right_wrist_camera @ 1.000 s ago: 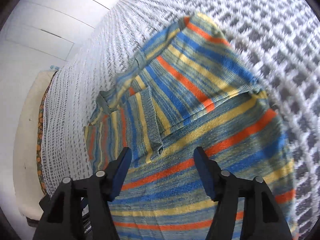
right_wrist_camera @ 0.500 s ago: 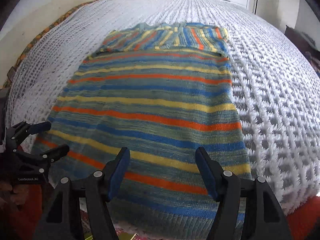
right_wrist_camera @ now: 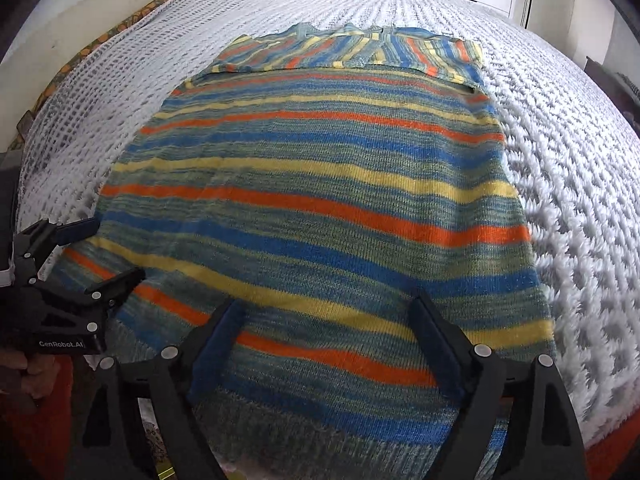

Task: Fold small clothes
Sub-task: 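Place both open tools at the sweater hem and hold them there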

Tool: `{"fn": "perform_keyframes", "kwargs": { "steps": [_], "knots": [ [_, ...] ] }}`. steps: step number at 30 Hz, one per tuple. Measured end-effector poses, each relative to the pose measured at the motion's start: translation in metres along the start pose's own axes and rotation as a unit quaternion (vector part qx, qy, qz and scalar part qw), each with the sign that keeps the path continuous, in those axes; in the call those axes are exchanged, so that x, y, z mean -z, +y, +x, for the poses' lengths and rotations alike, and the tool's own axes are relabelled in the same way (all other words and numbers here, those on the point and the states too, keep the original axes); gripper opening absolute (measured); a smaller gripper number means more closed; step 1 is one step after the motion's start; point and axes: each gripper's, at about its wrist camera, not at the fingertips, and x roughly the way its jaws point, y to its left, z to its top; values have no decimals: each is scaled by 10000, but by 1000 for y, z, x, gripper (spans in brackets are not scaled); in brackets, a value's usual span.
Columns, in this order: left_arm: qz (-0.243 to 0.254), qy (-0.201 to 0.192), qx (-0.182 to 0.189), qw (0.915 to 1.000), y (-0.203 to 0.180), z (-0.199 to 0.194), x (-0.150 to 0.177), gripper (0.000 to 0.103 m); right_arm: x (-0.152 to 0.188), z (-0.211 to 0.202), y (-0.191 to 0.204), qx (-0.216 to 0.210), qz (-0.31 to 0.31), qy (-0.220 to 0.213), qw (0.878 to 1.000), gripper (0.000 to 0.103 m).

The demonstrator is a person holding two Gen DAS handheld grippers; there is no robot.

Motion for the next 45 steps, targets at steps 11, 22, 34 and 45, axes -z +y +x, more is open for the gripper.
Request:
{"fn": "perform_keyframes", "kwargs": {
  "steps": [11, 22, 34, 45],
  "knots": [
    [72, -1, 47, 10000, 0, 1, 0, 102, 0, 6, 9, 59, -169, 24, 9998, 97],
    [76, 9, 43, 10000, 0, 2, 1, 102, 0, 7, 8, 28, -144, 17, 9999, 98],
    [72, -7, 40, 10000, 0, 4, 0, 102, 0, 8, 10, 52, -215, 14, 9998, 100],
    [81, 28, 25, 10000, 1, 5, -1, 102, 0, 9, 12, 58, -259, 1, 9996, 101]
  ]
}}
